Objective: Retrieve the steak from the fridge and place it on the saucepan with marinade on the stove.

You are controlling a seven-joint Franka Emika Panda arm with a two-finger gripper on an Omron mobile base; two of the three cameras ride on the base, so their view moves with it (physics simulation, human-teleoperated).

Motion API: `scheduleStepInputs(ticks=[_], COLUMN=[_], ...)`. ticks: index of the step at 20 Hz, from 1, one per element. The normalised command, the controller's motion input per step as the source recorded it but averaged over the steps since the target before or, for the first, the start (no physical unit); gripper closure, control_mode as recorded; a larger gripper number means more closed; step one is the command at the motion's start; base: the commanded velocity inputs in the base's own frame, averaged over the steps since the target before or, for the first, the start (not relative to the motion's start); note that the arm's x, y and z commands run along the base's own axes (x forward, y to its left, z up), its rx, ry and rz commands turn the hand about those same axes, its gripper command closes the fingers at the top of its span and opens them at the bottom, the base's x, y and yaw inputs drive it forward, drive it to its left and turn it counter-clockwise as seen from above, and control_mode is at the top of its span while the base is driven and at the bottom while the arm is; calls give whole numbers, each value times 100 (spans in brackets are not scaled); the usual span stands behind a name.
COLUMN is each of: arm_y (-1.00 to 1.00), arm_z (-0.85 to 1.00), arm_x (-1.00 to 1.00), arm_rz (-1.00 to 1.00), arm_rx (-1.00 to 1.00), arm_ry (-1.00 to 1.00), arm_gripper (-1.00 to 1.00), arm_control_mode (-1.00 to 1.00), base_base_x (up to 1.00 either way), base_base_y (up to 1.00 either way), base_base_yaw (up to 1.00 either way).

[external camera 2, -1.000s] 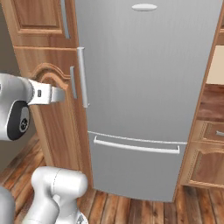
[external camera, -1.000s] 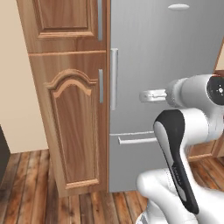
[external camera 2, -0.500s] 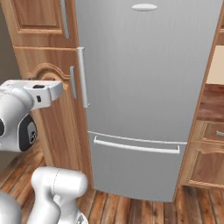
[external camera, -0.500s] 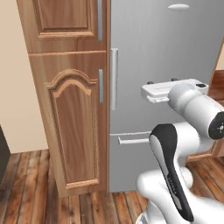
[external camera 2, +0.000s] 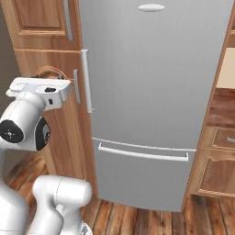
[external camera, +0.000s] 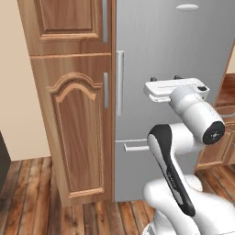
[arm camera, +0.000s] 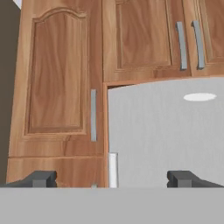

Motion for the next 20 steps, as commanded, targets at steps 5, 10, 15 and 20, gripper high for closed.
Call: scheduleStepInputs(ticks=[5, 10, 15, 20], arm_y=[0, 1, 3, 16], arm_z=[-3, -8, -3, 0], arm_x=[81, 73, 60, 42], arm_rz=[0, 0, 0, 0], arm_rx=[5, 3, 3, 0], arm_ry=[0, 0, 1, 3], arm_gripper=[-100, -100, -100, -100], arm_control_mode=[-100, -100, -100, -100], base_base_x=[0, 0, 0, 0], base_base_y=[0, 0, 0, 0], base_base_yaw=[0, 0, 0, 0])
